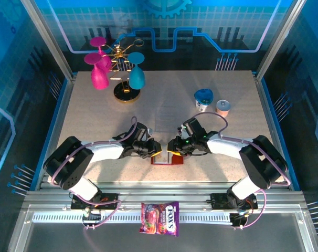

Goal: Take the credit cards out of the card holder

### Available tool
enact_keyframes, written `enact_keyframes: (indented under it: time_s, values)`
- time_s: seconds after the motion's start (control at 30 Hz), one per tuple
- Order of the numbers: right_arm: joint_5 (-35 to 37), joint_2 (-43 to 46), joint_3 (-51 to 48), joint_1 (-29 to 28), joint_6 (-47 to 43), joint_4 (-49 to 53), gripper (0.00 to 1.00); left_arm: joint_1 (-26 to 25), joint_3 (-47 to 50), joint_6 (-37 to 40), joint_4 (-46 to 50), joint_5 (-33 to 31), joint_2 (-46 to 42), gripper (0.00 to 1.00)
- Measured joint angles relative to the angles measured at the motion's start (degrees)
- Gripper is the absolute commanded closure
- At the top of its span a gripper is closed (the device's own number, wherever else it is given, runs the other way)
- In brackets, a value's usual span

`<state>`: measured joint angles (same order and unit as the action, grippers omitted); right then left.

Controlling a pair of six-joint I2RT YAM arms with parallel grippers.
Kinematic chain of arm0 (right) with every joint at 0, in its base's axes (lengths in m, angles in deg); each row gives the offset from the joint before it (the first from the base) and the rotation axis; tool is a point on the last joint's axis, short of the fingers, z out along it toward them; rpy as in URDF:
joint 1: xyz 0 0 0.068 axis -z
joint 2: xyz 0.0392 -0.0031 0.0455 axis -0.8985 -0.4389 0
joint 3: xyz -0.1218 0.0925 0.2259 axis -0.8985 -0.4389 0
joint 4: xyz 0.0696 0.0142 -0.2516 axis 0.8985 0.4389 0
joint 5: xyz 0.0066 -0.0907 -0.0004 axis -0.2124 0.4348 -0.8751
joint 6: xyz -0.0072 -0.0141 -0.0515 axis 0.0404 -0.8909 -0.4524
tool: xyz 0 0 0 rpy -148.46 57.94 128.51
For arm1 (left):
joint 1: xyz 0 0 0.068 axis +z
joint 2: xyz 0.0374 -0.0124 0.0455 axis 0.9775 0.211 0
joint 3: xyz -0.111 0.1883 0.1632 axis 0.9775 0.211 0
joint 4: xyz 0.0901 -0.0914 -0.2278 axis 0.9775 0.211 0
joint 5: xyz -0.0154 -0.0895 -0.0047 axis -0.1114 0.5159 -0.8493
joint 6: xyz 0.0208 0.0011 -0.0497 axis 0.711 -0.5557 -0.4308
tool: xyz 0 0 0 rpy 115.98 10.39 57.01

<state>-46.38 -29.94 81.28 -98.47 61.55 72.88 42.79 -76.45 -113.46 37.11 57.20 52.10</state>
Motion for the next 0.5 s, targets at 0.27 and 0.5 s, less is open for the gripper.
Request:
enact_keyframes:
  time_s: [0.27,0.5]
  values:
    - [-1.66,-3.28,-0.11,-0.66,1.31,-2.78,0.71,0.0,0.0,-0.66,0.87,-0.26,0.39,0.84]
    - [-2.43,-5.16,0.09,-1.79,1.68,-3.98,0.71,0.0,0.0,-0.81,1.49,-0.28,0.39,0.83]
